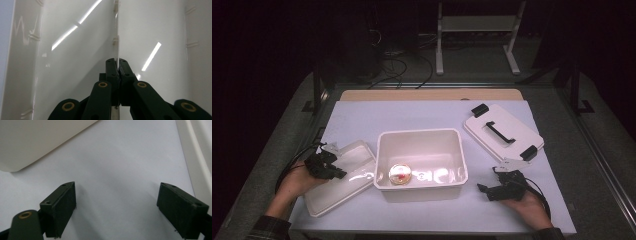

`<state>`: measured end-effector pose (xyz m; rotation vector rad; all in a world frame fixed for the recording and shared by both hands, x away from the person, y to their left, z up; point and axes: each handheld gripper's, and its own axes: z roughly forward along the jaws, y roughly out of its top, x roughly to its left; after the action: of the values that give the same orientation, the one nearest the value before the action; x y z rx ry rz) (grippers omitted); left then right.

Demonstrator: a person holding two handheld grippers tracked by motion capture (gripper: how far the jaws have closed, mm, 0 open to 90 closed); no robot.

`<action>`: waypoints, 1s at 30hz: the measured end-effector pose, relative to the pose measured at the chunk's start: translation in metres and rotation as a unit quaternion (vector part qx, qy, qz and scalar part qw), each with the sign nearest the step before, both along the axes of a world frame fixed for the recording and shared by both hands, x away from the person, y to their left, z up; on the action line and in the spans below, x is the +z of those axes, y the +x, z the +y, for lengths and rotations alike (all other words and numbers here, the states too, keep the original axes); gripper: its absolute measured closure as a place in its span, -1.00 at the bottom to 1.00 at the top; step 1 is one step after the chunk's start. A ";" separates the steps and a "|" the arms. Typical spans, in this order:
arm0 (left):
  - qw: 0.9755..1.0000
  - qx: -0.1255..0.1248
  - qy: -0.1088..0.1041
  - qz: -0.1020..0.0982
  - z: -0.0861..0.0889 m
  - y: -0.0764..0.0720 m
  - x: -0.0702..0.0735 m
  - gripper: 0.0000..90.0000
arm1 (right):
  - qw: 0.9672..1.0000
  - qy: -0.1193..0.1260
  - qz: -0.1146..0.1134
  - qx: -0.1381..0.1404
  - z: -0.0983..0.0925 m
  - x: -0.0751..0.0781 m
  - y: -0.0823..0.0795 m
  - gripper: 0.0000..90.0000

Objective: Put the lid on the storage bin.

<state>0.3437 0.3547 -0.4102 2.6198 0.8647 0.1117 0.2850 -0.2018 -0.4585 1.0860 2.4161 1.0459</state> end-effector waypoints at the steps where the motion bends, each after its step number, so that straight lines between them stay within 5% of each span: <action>1: 1.000 0.000 0.000 0.000 0.000 0.000 0.000 0.97 | 1.000 0.000 0.000 0.000 0.000 0.000 0.000 -0.67; 9: 1.000 0.005 -0.010 0.007 0.005 0.001 0.009 0.98 | 1.000 0.000 0.000 0.000 0.000 0.000 0.000 -0.67; 30: 1.000 0.003 -0.019 -0.022 0.022 0.000 0.092 0.97 | 1.000 0.000 0.000 0.000 0.000 0.000 0.000 -0.67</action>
<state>0.3436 0.3762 -0.3177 2.5705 0.8506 0.1511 0.2850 -0.2017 -0.4585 1.0869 2.4161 1.0462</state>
